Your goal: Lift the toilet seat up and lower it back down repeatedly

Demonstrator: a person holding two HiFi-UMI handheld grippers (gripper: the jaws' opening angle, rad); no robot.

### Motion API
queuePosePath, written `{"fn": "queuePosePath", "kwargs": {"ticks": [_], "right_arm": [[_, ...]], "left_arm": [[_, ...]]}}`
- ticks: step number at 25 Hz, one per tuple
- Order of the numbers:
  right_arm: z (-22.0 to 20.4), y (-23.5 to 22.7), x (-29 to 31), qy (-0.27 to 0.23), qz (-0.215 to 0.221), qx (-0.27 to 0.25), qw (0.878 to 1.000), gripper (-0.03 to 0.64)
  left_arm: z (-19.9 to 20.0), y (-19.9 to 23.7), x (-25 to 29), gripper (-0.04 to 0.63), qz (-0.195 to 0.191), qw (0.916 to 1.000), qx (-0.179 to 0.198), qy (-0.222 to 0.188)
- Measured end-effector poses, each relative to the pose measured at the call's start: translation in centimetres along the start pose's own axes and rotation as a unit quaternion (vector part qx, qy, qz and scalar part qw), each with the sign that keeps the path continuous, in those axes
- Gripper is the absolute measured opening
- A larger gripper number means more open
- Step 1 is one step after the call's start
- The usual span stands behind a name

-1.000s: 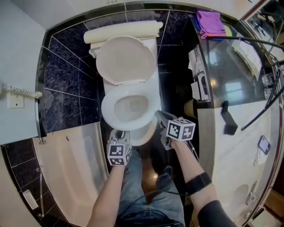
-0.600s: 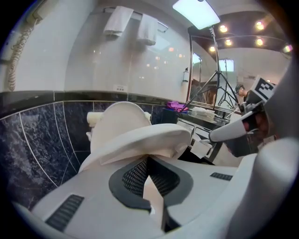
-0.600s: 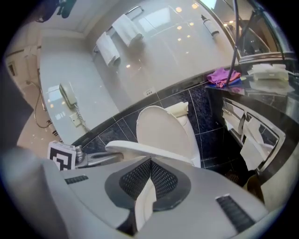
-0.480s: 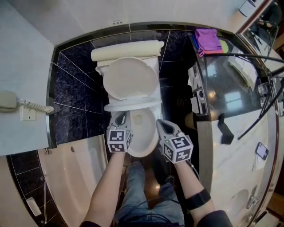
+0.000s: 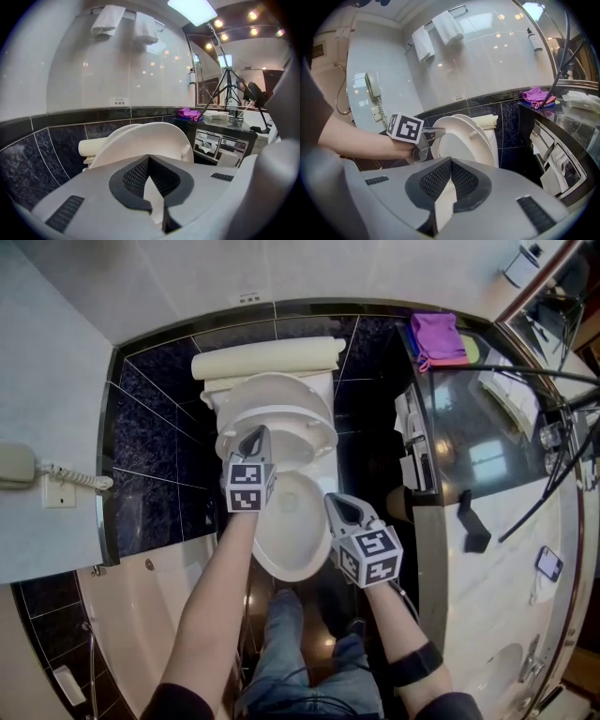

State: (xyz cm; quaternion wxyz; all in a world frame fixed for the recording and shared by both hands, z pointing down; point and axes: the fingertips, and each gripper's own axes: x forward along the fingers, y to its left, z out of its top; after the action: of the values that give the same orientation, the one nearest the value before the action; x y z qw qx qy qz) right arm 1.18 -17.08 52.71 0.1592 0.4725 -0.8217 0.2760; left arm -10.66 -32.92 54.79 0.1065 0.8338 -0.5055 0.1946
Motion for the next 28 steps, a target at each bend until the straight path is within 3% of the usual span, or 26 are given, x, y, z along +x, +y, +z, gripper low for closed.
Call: {"fn": "queuePosePath", "kwargs": {"ticks": [6,12,18,28], "right_arm": [[0.4,-0.2,0.4,-0.001,-0.003,-0.006,1.000,0.002],[0.8,0.2,-0.9,-0.002,-0.002,-0.022,1.000,0.002],[1.6,1.6,-4.5,-0.002,0.011,-0.061,0.998,0.000],[1.2,4.8,-15.8,-0.004,0.030,-0.110,0.993,0.001]], "left_arm": [[0.2,1.0,1.3,-0.005,-0.005,0.9996,-0.003,0.027],[-1.1,0.3,-2.8,-0.005,0.005,0.9995,-0.004,0.032],[-0.2,-2.3,-11.8,-0.005,0.027,0.9991,-0.014,0.028],[2.4,-9.8,-29.7,-0.005,0.051,0.9984,-0.018,0.016]]}}
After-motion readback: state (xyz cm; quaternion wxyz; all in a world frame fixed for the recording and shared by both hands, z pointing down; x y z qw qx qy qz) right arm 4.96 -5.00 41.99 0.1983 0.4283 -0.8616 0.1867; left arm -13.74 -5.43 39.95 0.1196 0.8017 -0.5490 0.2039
